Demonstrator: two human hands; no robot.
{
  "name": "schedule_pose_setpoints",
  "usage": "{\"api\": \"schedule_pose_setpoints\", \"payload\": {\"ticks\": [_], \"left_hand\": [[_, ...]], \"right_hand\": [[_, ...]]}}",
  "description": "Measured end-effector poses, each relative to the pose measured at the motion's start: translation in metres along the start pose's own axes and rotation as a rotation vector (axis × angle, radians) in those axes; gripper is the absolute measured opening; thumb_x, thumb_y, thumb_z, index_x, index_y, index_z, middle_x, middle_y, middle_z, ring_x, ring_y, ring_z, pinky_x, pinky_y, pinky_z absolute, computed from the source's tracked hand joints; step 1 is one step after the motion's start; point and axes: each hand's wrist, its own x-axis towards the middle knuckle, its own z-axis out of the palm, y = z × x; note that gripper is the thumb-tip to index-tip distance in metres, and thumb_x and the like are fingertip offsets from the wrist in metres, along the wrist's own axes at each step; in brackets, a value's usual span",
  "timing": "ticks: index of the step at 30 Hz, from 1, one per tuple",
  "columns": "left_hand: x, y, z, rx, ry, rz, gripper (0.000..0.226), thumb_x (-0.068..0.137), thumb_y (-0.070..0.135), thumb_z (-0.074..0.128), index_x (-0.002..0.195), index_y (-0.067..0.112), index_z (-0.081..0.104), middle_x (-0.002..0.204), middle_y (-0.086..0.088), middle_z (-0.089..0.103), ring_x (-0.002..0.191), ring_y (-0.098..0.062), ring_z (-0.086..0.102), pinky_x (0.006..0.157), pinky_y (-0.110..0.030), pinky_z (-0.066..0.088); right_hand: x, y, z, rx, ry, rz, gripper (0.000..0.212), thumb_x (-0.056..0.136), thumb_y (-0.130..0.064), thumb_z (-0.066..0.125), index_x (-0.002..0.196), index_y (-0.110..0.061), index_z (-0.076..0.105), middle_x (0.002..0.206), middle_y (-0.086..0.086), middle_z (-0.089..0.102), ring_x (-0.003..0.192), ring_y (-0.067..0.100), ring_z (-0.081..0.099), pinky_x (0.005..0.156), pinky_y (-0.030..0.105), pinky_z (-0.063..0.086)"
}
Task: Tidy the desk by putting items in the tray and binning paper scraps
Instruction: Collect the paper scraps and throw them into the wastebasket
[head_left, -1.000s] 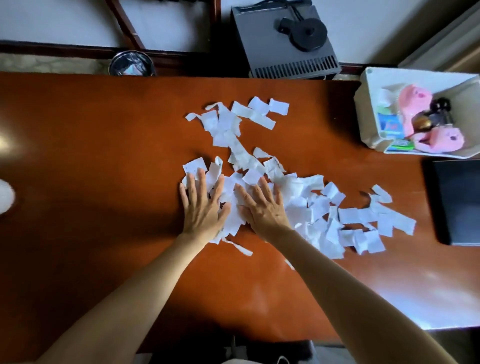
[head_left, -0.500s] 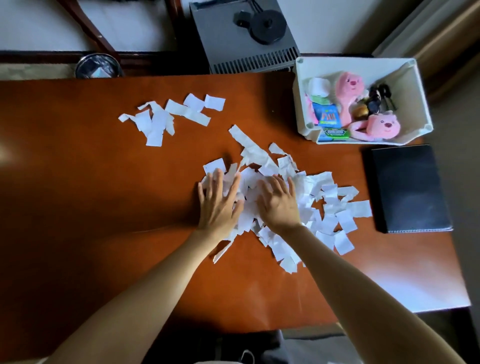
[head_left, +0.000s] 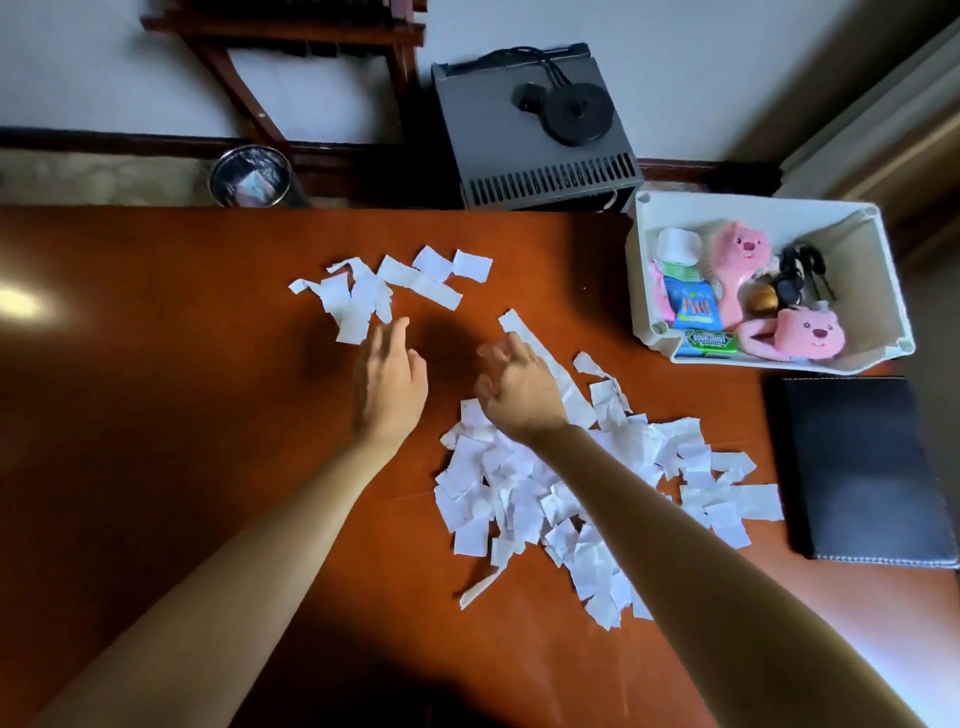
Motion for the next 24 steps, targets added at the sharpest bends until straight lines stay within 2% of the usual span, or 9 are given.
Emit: {"api": "schedule_pose_setpoints", "payload": {"ticks": [2, 5, 8, 11, 14, 17, 20, 24], "left_hand": [[0.026, -0.012, -0.005, 0.140, -0.031, -0.035, 0.047, 0.095, 0.015, 0.043, 0.141, 0.009, 0.036, 0.147, -0.018, 0.035, 0.135, -0.033, 0.033, 0.107, -0.041, 0.036], [0.060, -0.032, -0.008, 0.299, -0.087, -0.064, 0.050, 0.097, 0.023, 0.041, 0.145, 0.016, 0.029, 0.153, -0.019, 0.021, 0.142, -0.036, 0.020, 0.111, -0.045, 0.029], [0.084, -0.044, -0.005, 0.337, -0.168, -0.076, 0.050, 0.099, 0.027, 0.034, 0.148, 0.022, 0.022, 0.156, -0.018, 0.011, 0.144, -0.038, 0.009, 0.115, -0.052, 0.020], [0.099, -0.051, 0.001, 0.329, -0.212, -0.074, 0.051, 0.100, 0.033, 0.030, 0.148, 0.029, 0.017, 0.158, -0.014, 0.003, 0.145, -0.039, -0.003, 0.114, -0.058, 0.008], [0.103, -0.062, 0.008, 0.347, -0.214, -0.028, 0.051, 0.099, 0.040, 0.022, 0.148, 0.030, 0.020, 0.159, -0.011, 0.006, 0.144, -0.041, -0.003, 0.113, -0.060, 0.002], [0.094, -0.069, 0.013, 0.354, -0.205, 0.045, 0.057, 0.092, 0.041, 0.019, 0.147, 0.029, 0.023, 0.158, -0.009, 0.013, 0.144, -0.043, 0.004, 0.113, -0.059, 0.003], [0.076, -0.068, 0.019, 0.347, -0.214, 0.143, 0.054, 0.094, 0.039, 0.021, 0.145, 0.025, 0.030, 0.155, -0.012, 0.022, 0.142, -0.044, 0.013, 0.114, -0.057, 0.009], [0.040, -0.057, 0.028, 0.324, -0.267, 0.243, 0.054, 0.093, 0.035, 0.022, 0.142, 0.020, 0.038, 0.150, -0.018, 0.033, 0.137, -0.047, 0.027, 0.110, -0.058, 0.021]], "right_hand": [[0.026, -0.007, 0.003, -0.036, -0.035, 0.004, 0.050, 0.094, -0.029, 0.040, 0.142, -0.018, 0.031, 0.153, 0.011, 0.023, 0.140, 0.031, 0.024, 0.114, 0.040, 0.026], [0.066, -0.014, 0.008, -0.079, -0.057, 0.028, 0.056, 0.095, -0.033, 0.040, 0.147, -0.025, 0.019, 0.159, 0.009, 0.001, 0.146, 0.031, -0.004, 0.118, 0.049, 0.013], [0.100, -0.018, 0.007, -0.120, -0.051, 0.041, 0.059, 0.095, -0.038, 0.037, 0.148, -0.032, 0.011, 0.158, 0.007, -0.009, 0.145, 0.032, -0.013, 0.116, 0.050, 0.010], [0.123, -0.021, 0.009, -0.150, -0.113, 0.028, 0.059, 0.096, -0.042, 0.034, 0.148, -0.034, 0.008, 0.158, 0.004, -0.014, 0.146, 0.031, -0.011, 0.117, 0.051, 0.005], [0.127, -0.017, 0.015, -0.229, -0.131, -0.027, 0.056, 0.097, -0.041, 0.032, 0.147, -0.035, 0.009, 0.159, 0.002, -0.009, 0.146, 0.032, -0.009, 0.117, 0.051, 0.001], [0.111, -0.009, 0.021, -0.264, -0.111, -0.077, 0.054, 0.098, -0.035, 0.031, 0.148, -0.034, 0.008, 0.159, 0.003, -0.006, 0.146, 0.033, -0.008, 0.118, 0.048, 0.001], [0.085, -0.002, 0.025, -0.256, -0.095, -0.047, 0.054, 0.098, -0.032, 0.033, 0.148, -0.032, 0.012, 0.159, 0.005, -0.003, 0.146, 0.034, -0.005, 0.118, 0.049, 0.005], [0.047, 0.014, 0.027, -0.237, 0.000, -0.009, 0.050, 0.094, -0.022, 0.042, 0.142, -0.029, 0.034, 0.157, 0.013, 0.015, 0.142, 0.040, 0.020, 0.112, 0.057, 0.020]]}}
